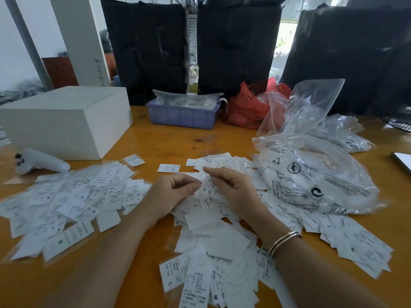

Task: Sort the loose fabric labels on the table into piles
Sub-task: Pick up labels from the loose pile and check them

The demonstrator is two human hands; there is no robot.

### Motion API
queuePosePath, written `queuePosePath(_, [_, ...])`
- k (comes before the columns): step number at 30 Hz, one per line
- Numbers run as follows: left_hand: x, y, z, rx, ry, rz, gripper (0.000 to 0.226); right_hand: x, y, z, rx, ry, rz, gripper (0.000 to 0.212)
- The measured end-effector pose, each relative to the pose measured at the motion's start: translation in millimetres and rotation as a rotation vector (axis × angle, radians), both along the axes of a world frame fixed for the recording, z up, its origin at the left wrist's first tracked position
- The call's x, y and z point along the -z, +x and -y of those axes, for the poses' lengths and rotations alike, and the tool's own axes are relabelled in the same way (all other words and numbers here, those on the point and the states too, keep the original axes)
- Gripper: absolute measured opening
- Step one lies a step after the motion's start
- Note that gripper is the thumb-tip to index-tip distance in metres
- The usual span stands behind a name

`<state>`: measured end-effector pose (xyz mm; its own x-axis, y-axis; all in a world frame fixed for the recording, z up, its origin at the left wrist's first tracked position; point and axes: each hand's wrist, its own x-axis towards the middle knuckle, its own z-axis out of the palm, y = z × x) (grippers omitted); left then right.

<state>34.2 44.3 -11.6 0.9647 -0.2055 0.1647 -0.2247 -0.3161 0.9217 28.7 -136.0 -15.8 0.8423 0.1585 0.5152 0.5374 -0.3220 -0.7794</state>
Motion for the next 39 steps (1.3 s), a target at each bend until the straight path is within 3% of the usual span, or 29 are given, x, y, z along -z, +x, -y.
queuePosePath(7, [5, 1, 3, -0.008, 0.041, 0.058, 0.010, 0, -2, -5, -0.022, -0.088, -0.004, 0.050])
queuePosePath(10, [4, 1, 4, -0.096, 0.025, 0.104, 0.002, -1, 0, -3, 0.020, 0.065, -0.088, 0.039])
queuePosePath(13, [2, 3, 2, -0.173, -0.068, 0.119, 0.007, -4, 3, 4, 0.043, 0.199, -0.197, 0.023])
queuePosePath(21, [6, 3, 3, -0.087, 0.109, 0.184, 0.004, 1, 0, -1, 0.053, -0.125, -0.067, 0.029])
queuePosePath(24, [6, 1, 5, -0.028, 0.203, 0.240, 0.018, 4, -3, -5, 0.031, -0.186, -0.025, 0.030])
queuePosePath(26, [5, -1, 7, -0.045, 0.176, 0.264, 0.024, 4, -3, -7, 0.030, -0.143, -0.026, 0.031])
queuePosePath(31, [4, 1, 5, -0.158, 0.048, 0.284, 0.004, 1, 3, 0, 0.162, 0.000, -0.049, 0.023])
queuePosePath(37, [6, -2, 8, -0.107, 0.089, 0.310, 0.014, 6, 3, -5, 0.124, -0.209, 0.004, 0.012])
queuePosePath(39, [6, 0, 6, -0.142, 0.076, 0.302, 0.004, 7, 2, -5, 0.157, -0.235, 0.022, 0.018])
